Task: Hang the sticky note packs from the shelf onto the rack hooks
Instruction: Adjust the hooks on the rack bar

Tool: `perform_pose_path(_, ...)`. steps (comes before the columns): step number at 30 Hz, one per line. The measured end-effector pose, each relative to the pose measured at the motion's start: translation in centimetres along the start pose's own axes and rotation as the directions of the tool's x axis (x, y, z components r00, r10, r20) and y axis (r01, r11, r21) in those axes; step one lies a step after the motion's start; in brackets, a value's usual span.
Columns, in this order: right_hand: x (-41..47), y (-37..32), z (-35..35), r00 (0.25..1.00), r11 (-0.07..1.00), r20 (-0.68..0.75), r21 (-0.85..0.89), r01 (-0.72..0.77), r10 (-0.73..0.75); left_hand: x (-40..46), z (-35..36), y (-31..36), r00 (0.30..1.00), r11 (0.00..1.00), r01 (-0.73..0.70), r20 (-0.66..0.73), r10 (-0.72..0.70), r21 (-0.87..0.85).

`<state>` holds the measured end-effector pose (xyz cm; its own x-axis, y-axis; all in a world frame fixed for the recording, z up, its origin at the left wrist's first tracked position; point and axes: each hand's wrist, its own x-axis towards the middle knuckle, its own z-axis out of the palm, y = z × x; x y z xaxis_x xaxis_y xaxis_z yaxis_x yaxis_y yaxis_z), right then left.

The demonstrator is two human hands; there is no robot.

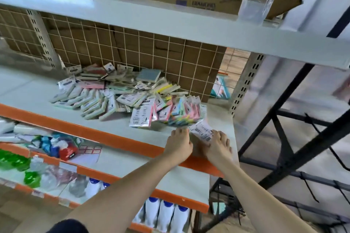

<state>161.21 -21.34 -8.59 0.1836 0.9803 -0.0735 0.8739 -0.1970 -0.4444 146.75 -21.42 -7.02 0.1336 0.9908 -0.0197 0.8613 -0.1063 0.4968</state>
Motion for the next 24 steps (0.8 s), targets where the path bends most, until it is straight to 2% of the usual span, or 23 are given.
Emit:
perform_pose_path(4, 0.3, 0.5, 0.5, 0.997, 1.0, -0.071, -0.014, 0.011, -0.012, 1.2, 1.5, -0.8, 0.998, 0.999, -0.033, -0.049, 0.035, 0.04)
perform_pose_path(7, 0.2, 0.7, 1.1, 0.987, 0.998, -0.155, -0.026, 0.048, -0.052, 1.3, 2.6, -1.5, 0.977, 0.997, -0.073, -0.198, 0.074, 0.014)
perform_pose_path(10, 0.2, 0.8, 1.0, 0.967, 0.994, -0.251, 0.089, 0.065, -0.041, 0.9, 3.0, -1.5, 0.932, 0.991, -0.127, -0.349, 0.102, -0.051)
perform_pose_path(12, 0.2, 0.8, 0.6, 0.965, 0.968, -0.26, 0.248, 0.047, 0.02, 0.7, 3.2, -1.4, 0.908, 0.987, -0.127, -0.413, 0.077, -0.096)
perform_pose_path(14, 0.1, 0.7, 0.1, 0.959, 0.904, -0.249, 0.428, -0.017, 0.136, 0.6, 3.3, -1.5, 0.898, 0.987, -0.135, -0.431, 0.086, -0.085)
perform_pose_path(17, -0.2, 0.7, -0.2, 0.934, 0.793, -0.25, 0.606, -0.055, 0.255, 0.6, 3.5, -1.6, 0.879, 0.981, -0.192, -0.448, 0.162, -0.022)
perform_pose_path(19, -0.4, 0.9, -0.3, 0.936, 0.763, -0.253, 0.646, -0.024, 0.244, 0.7, 3.5, -1.6, 0.87, 0.978, -0.21, -0.456, 0.186, 0.0)
perform_pose_path(22, -0.7, 1.4, -0.3, 0.959, 0.786, -0.232, 0.618, 0.019, 0.159, 0.8, 3.5, -1.6, 0.875, 0.973, -0.228, -0.435, 0.213, 0.016)
perform_pose_path(24, -0.5, 1.8, -0.5, 0.974, 0.742, -0.178, 0.67, 0.014, 0.143, 0.9, 3.5, -1.7, 0.886, 0.974, -0.226, -0.417, 0.2, -0.015)
